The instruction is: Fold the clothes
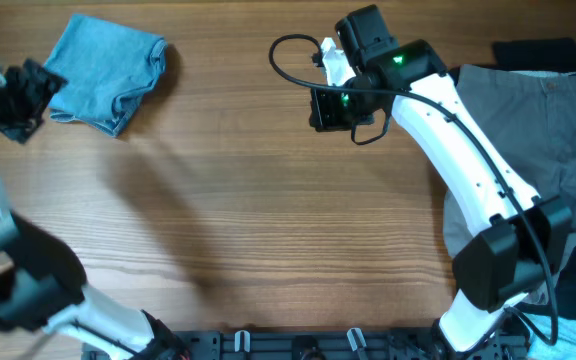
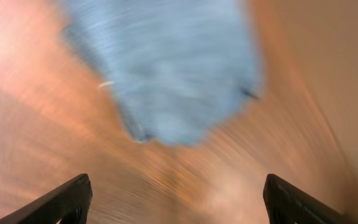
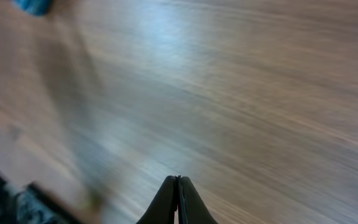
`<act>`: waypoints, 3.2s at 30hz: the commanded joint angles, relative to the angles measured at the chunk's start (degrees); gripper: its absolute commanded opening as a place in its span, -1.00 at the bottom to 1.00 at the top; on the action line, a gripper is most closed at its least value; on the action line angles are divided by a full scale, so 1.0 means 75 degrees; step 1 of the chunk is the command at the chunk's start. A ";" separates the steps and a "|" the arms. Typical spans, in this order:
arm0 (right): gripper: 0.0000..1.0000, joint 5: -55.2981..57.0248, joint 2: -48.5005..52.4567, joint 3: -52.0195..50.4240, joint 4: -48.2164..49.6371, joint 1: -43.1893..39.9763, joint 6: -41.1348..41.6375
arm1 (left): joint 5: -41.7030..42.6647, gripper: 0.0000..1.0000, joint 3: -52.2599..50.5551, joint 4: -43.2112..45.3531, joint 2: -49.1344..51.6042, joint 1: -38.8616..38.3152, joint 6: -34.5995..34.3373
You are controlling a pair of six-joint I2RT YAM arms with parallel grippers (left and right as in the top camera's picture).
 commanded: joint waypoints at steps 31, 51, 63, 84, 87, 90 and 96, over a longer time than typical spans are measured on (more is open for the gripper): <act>0.99 0.2696 -0.7504 0.0096 -0.0691 0.0017 0.0274 | 0.0079 1.00 0.0271 -0.2189 -0.6018 -0.1559 0.3526; 0.99 0.2264 -0.7912 -0.2049 0.1177 -0.0866 -0.3249 | 0.0079 1.00 0.0271 -0.2194 -0.6018 -0.1559 0.3526; 1.00 0.1253 -1.1162 -0.7490 0.4118 -0.2512 -0.2891 | 0.0079 1.00 0.0271 -0.2224 -0.6018 -0.1559 0.3529; 1.00 0.1078 -1.4251 -1.3193 0.8886 -0.2512 -0.2273 | 0.0079 1.00 0.0271 -0.2224 -0.6018 -0.1559 0.3529; 0.99 0.1113 -1.4245 -1.3376 0.8478 -0.2512 -0.2334 | 0.0079 1.00 0.0271 -0.2224 -0.6018 -0.1559 0.3526; 0.99 0.1110 -1.4230 -1.3376 0.8483 -0.2512 -0.2346 | 0.0079 1.00 0.0271 -0.2224 -0.6018 -0.1559 0.3529; 0.99 0.1110 -1.4216 -1.3376 0.8480 -0.2512 -0.2346 | 0.0079 1.00 0.0271 -0.2224 -0.6018 -0.1559 0.3526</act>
